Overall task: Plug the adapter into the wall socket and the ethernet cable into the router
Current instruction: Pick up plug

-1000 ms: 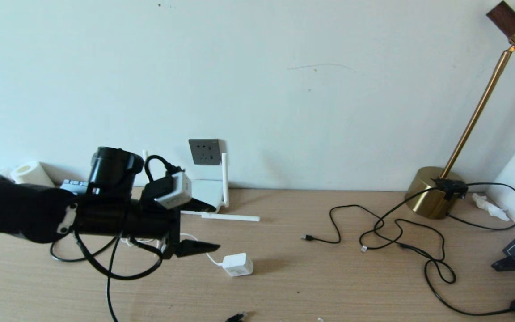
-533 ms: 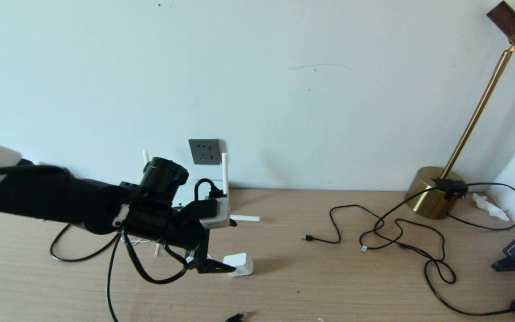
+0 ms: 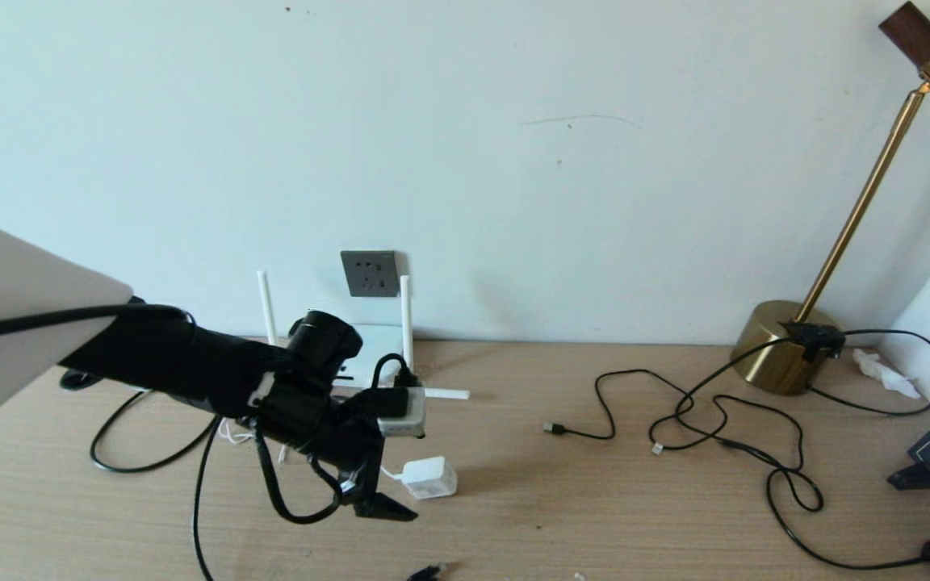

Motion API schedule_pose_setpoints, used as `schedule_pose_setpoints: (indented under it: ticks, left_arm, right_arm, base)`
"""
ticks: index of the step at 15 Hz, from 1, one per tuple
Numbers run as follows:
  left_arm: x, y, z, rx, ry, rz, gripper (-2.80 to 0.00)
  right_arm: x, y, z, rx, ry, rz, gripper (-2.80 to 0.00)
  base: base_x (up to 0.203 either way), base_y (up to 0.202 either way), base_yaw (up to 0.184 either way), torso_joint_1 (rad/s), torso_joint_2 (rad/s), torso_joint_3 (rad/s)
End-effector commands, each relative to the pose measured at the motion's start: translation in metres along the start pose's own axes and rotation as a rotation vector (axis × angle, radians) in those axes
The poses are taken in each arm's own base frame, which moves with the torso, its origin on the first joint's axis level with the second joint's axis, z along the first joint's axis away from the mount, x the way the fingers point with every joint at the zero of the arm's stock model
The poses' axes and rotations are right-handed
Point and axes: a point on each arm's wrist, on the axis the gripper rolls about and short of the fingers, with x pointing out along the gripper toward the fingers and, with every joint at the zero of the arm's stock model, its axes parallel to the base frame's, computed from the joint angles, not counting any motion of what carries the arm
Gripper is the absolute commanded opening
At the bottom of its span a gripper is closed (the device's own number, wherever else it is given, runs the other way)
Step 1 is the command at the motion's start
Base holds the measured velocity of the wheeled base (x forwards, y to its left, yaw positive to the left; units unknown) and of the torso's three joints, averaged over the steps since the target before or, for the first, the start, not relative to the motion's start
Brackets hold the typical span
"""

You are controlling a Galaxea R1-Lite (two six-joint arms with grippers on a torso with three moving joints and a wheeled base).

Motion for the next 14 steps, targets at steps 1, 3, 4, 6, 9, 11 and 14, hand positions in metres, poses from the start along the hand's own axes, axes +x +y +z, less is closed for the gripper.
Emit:
schedule_pose_setpoints:
  ticks: [1,3,4,6,9,11,14]
  left_arm:
    - [0.007,0.0,-0.005,-0.006,0.009,-0.017,0.0]
    - [0.01,0.004,-0.004,0.0,0.005,-0.014,0.0]
    - [0.011,0.006,-0.001,0.007,0.0,-0.009,0.0]
    - [0.012,0.007,0.001,0.011,-0.003,-0.008,0.0]
    - [0.02,0.005,0.004,0.016,-0.004,-0.028,0.0]
    - [0.022,0.005,0.005,0.01,-0.003,-0.033,0.0]
    - [0.026,0.004,0.008,0.006,-0.003,-0.043,0.0]
  right_arm:
    - [0.0,0.0,0.0,0.0,-0.001,0.0,-2.8]
    - [0.0,0.0,0.0,0.0,-0.001,0.0,-2.8]
    - [0.0,0.0,0.0,0.0,-0.001,0.0,-2.8]
    - [0.0,0.0,0.0,0.0,-0.001,0.0,-2.8]
    - [0.0,0.0,0.0,0.0,-0.001,0.0,-2.8]
    - [0.0,0.0,0.0,0.0,-0.001,0.0,-2.8]
    - [0.0,0.0,0.0,0.0,-0.001,0.0,-2.8]
  base:
    - [0.0,0.0,0.0,0.0,0.0,0.0]
    - [0.0,0.0,0.0,0.0,0.0,0.0]
    - [0.0,0.0,0.0,0.0,0.0,0.0]
    - [0.0,0.0,0.0,0.0,0.0,0.0]
    - [0.0,0.0,0.0,0.0,0.0,0.0]
    - [0.0,0.0,0.0,0.0,0.0,0.0]
    - [0.0,0.0,0.0,0.0,0.0,0.0]
